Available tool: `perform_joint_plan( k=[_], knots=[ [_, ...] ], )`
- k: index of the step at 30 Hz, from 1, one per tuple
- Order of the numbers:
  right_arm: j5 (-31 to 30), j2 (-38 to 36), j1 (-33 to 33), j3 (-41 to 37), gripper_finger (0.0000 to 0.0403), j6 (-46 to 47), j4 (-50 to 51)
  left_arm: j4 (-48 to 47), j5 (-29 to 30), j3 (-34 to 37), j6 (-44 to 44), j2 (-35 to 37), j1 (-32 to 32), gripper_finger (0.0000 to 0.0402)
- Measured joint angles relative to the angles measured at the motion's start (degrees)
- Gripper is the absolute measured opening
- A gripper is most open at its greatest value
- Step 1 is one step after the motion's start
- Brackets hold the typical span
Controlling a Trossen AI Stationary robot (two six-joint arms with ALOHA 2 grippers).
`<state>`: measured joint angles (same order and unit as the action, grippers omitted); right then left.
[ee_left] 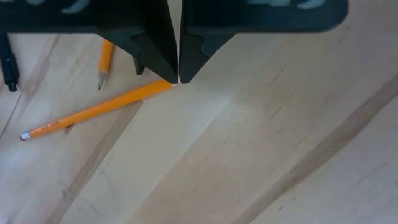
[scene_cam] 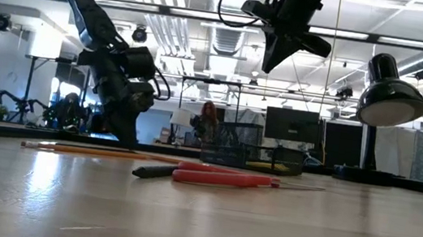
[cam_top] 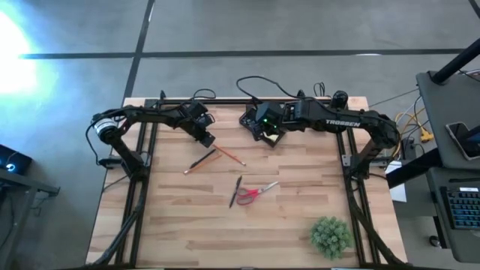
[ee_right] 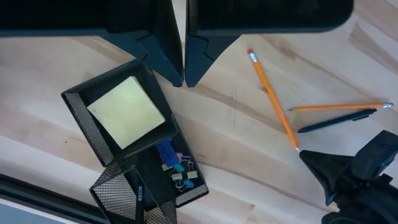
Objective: Pick and place office supplies into organizer
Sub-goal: Put the right pencil into the desk organizer
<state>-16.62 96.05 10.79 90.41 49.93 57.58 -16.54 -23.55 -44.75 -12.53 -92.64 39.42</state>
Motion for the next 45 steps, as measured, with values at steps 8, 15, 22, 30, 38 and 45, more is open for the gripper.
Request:
perform_joint_plan(
  k=[8,15,22,30,38,45],
  knots=[
    [0.0,0.0,0.0,0.0,0.0009,0.0,0.0,0.1,0.0,0.0,0.5,0.0,0.0,0.0000],
    [0.0,0.0,0.0,0.0,0.0009,1.0,0.0,0.1,0.0,0.1,-0.5,0.0,-0.1,0.0000],
    [0.0,0.0,0.0,0.0,0.0009,1.5,-0.1,1.9,-2.0,-0.4,-2.0,-3.5,-0.3,0.0000],
    [0.4,0.0,0.0,-0.1,0.0009,2.8,0.0,2.5,-1.5,-0.4,-2.1,-3.1,-0.5,0.0000],
    [9.4,0.6,-3.4,-2.5,0.0018,-6.9,-2.4,2.8,-1.7,-0.2,-2.1,-3.5,-0.7,0.0000],
    [8.6,0.6,-6.3,-10.7,0.0084,-21.4,-14.6,3.1,-1.4,-0.2,-2.1,-3.6,-0.8,0.0000]
  ],
)
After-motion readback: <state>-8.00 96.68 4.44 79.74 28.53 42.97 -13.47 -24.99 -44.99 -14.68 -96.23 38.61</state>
